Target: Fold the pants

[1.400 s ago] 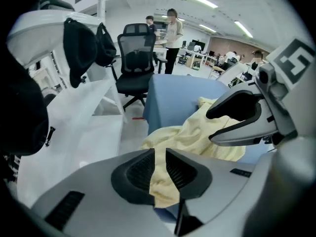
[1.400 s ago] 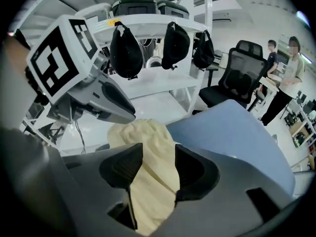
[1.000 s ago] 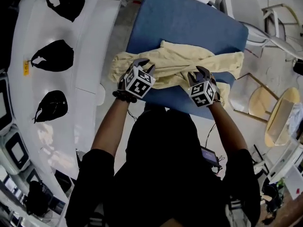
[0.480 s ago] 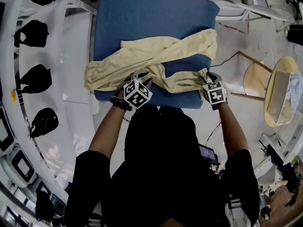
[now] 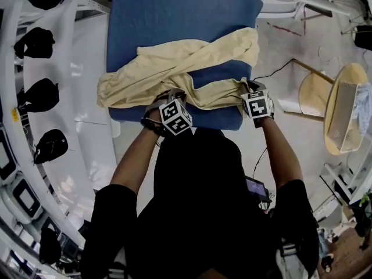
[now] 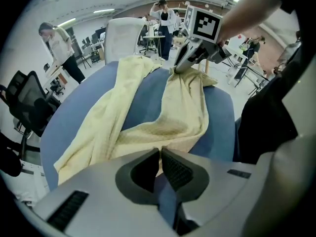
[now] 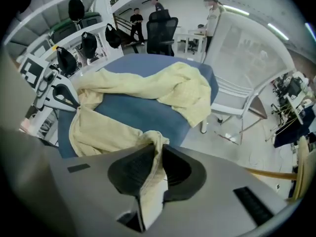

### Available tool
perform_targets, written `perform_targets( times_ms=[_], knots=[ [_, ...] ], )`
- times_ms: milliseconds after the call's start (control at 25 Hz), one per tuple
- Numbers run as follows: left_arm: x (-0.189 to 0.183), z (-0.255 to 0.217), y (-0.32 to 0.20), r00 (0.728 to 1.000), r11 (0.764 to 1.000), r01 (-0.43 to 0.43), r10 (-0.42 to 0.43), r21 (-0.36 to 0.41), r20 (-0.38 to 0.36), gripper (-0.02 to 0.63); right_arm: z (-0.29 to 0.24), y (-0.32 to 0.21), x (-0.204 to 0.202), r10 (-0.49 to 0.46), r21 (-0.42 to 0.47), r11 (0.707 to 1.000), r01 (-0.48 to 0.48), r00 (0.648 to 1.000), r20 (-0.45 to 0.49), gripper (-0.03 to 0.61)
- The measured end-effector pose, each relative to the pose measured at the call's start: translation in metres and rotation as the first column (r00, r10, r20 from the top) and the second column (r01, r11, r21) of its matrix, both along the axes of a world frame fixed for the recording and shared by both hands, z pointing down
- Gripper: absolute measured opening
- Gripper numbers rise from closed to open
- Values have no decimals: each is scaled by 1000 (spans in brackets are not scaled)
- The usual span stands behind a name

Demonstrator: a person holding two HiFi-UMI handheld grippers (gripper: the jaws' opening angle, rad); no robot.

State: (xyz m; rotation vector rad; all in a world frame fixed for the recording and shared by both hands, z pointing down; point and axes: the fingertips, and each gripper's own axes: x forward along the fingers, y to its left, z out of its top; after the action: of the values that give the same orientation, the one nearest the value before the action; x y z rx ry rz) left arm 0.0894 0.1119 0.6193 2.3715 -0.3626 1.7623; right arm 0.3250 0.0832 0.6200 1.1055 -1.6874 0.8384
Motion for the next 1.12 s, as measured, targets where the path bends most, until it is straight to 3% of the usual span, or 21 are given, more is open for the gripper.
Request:
perform_targets(
  times_ms=[160,360,480,600,720,800,840,1120],
  knots=[
    [6,-13,8,998,999,44,-45,-23,-37,31,-9,-10,44,63,41,997,-60,994,-87,48],
    [22,-26,31,998,999,-28,27,-16,-53,31,-14,-15,106,156,42,988,-150,966,-207,49],
    [24,-19,50,996,996,-83,82,-19,-32,31,-13,-20,115,145,40,989,-139,956,-254,54],
    [20,-9,65,996,996,-86,85,-31,-11,31,-5,-24,114,107,42,994,-99,951,-291,57],
    [13,1,72,999,996,-40,40,-85,-11,45,-3,-27,106,91,49,996,-81,960,-266,101],
    [15,-2,73,999,988,-8,0,-153,-54,174,-5,-28,96,91,43,996,-84,974,-207,190],
    [19,-7,69,997,985,4,-18,-173,-80,216,-9,-30,92,88,47,996,-80,979,-184,199],
    [33,-52,-18,969,987,129,-147,-97,-199,219,-41,-81,76,-53,151,985,78,985,-163,199]
  ],
)
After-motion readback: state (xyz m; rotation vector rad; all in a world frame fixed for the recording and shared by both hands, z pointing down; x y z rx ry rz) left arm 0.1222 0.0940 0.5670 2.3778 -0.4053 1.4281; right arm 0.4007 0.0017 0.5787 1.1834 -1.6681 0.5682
